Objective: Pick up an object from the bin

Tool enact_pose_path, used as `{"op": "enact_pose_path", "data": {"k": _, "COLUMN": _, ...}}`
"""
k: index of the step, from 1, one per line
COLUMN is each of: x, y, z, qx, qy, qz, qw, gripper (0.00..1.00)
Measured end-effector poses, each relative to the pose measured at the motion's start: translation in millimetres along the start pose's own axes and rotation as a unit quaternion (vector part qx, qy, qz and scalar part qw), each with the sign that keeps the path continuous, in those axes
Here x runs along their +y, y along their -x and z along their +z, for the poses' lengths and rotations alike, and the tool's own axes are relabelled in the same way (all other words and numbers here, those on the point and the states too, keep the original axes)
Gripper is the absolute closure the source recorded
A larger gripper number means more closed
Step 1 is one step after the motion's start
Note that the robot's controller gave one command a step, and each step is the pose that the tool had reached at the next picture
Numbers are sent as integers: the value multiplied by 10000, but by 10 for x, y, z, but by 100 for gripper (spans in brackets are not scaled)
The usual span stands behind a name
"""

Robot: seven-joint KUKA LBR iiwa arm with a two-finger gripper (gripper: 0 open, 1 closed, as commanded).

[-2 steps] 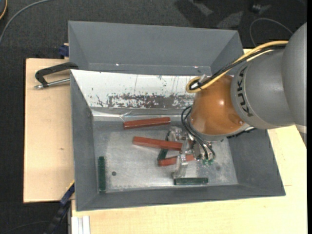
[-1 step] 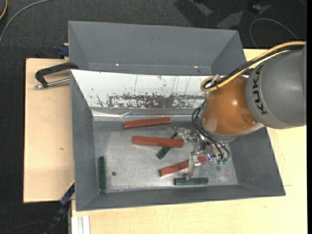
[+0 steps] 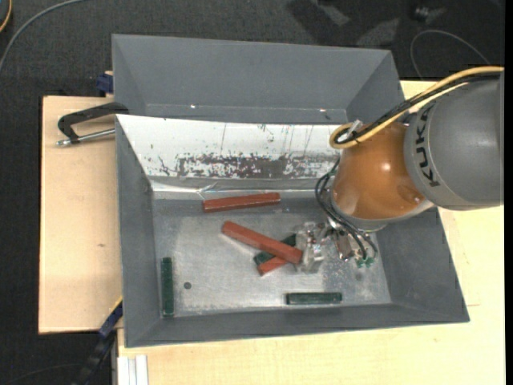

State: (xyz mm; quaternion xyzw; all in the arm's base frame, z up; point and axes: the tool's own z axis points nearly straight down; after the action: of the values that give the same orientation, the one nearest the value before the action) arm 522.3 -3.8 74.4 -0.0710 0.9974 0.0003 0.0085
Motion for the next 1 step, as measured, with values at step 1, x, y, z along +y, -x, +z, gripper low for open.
{"op": "enact_pose_path", "data": {"k": 1, "x": -76, "y": 219, "z": -1509, "qx": 17, "qy": 4, "qz": -2219, "qw": 9751, "gripper": 100}}
